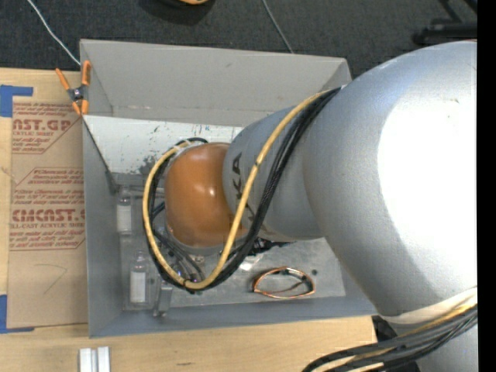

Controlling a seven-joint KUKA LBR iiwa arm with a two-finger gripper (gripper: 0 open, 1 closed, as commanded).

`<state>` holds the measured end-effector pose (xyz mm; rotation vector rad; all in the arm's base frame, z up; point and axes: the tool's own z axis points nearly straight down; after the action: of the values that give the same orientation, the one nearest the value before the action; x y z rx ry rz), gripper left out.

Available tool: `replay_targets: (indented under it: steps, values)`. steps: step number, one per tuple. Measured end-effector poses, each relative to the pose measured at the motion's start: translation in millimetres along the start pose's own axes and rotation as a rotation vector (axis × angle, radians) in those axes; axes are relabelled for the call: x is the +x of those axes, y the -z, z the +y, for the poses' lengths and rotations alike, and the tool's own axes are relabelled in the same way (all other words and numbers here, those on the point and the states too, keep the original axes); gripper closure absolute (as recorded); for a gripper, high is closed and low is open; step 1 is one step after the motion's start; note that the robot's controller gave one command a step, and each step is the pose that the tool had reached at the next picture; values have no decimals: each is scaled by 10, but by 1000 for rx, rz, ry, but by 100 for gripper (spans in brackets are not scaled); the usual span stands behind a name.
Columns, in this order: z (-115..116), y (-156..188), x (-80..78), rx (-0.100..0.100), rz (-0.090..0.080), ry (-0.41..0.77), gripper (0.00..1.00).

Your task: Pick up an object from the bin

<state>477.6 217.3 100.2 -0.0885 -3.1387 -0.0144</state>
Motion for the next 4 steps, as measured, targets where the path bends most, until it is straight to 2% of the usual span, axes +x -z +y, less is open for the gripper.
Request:
replay_targets:
  steps: [1,2,4]
  values:
    - [-1332,-298,-1226,12,6,294,0]
    - [309,-309,-28,0,2,91,100]
    - [278,-261,-32,2,6,87,100]
